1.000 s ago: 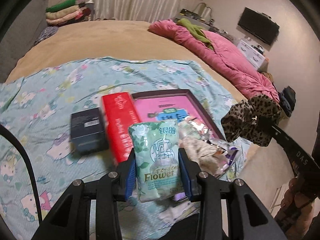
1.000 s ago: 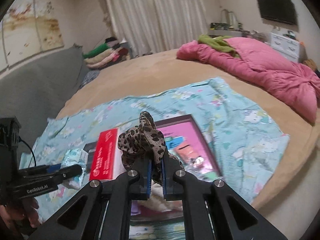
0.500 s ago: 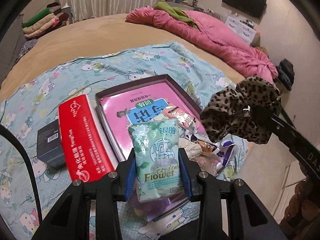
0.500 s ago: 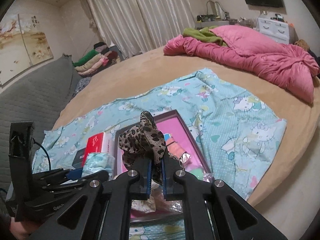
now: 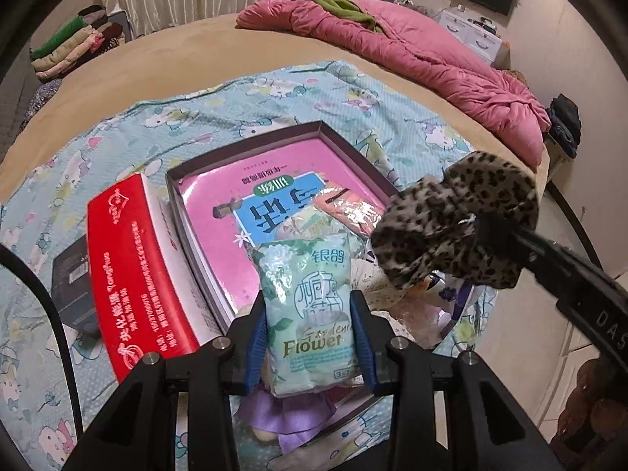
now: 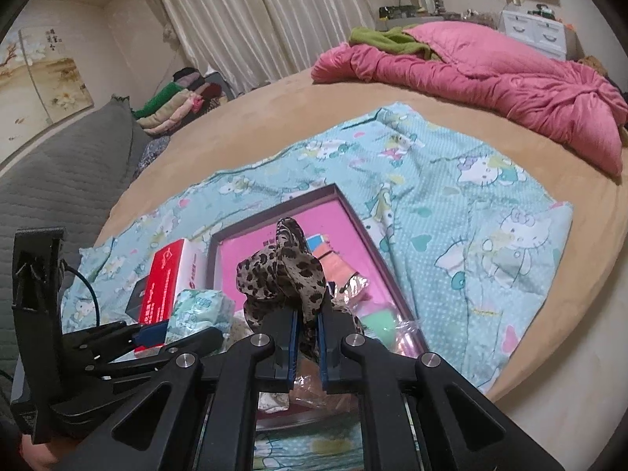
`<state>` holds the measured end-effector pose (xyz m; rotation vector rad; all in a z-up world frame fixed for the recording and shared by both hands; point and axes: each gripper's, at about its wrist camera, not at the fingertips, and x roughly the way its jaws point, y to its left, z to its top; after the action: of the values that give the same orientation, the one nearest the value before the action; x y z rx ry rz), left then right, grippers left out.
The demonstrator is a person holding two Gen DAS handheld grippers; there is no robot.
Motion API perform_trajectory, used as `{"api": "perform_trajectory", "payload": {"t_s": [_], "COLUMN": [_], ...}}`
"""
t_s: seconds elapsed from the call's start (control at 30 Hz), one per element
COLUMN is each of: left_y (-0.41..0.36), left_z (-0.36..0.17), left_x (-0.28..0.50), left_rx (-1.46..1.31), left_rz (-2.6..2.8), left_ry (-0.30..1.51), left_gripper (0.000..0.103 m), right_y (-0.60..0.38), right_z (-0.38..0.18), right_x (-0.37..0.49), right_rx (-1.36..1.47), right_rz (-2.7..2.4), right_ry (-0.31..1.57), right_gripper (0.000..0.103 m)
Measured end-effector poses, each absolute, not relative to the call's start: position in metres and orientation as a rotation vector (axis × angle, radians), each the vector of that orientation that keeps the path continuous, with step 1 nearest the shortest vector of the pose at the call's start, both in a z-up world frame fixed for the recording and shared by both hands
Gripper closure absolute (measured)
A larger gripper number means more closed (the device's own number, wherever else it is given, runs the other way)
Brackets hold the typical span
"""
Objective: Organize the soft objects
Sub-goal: 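Carry the tissue pack with left while right carries the leopard scrunchie over the tray, then lower the tissue pack into the tray and open left while right releases the leopard scrunchie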
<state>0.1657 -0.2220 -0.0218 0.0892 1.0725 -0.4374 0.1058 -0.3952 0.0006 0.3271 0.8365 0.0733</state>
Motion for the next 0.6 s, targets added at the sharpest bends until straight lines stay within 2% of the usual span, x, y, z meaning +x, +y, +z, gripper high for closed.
{"api": "perform_trajectory", "payload": {"t_s": [0.33,0.43,0.53,0.6], "left_y": [-0.223,-0.224,-0.223,-0.223], "left_z": [-0.035,-0.038,-0.038,-0.039], "left_x": [0.175,0.177,0.177,0.178], "left_rx": [0.079,0.077,0.075,0.071], "left_rz": [-0.442,-0.443,-0.443,-0.443], "left_ry": [1.098,1.103,1.102,1.104], "left_gripper": [0.064,0.063,0.063,0.063], "right_y": [-0.385,-0.386,-0.388,-0.39], "right_z": [-0.04,-0.046,-0.049,-0.049], "right_x": [0.126,0.13,0.131,0.129], "right_rx": [0.345,0.349,0.344,0.342], "right_rz": [0.093,0.087,0.07,0.051], "right_ry": [0.938,0.947,0.951,0.949], "right_gripper": [0.092,0.089,0.083,0.069]}}
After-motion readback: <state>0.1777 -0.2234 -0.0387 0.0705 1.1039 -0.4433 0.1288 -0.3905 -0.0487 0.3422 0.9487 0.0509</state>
